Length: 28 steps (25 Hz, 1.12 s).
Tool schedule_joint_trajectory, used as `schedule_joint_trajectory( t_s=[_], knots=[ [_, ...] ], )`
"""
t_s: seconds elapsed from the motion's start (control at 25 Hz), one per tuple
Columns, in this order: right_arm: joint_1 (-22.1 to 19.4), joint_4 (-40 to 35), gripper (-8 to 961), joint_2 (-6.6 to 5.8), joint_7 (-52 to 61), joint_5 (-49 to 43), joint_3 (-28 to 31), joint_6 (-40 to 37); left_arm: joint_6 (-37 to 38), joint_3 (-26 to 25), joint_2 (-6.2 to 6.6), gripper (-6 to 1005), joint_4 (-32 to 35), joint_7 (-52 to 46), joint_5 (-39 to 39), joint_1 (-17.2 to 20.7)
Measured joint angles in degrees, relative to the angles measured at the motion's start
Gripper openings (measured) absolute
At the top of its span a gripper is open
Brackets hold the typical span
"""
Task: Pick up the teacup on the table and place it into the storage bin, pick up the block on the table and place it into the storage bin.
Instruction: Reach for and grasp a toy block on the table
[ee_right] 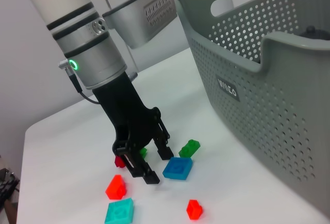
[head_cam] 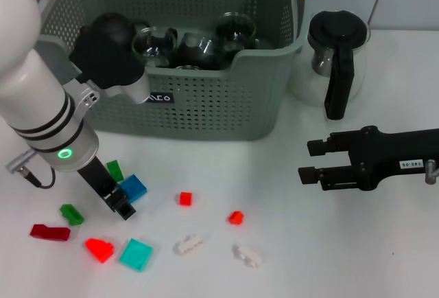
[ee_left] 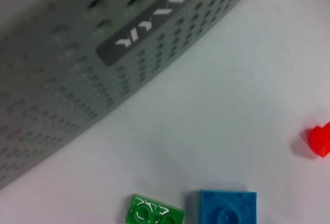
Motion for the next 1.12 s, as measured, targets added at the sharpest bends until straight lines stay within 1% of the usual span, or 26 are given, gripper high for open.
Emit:
schedule_joint_trajectory(
  t_s=[0.24,0.92,1.12],
  knots=[
    [-0.13,0.05,699,0.0,0.0,0.0,0.0,-0.05,-0.95,0.12,-0.38,586,-0.92,0.33,0.0,-0.6],
    [-0.7,0.09,699,0.0,0.08,0.0,0.0,-0.22,-2.28,0.99,-0.69,582,-1.69,0.07,-0.01,-2.16],
    [-0.7,0.09,698,0.0,0.1,0.0,0.0,-0.26,-2.82,2.63,-0.67,581,-1.74,-0.35,-0.01,-2.14]
  ],
)
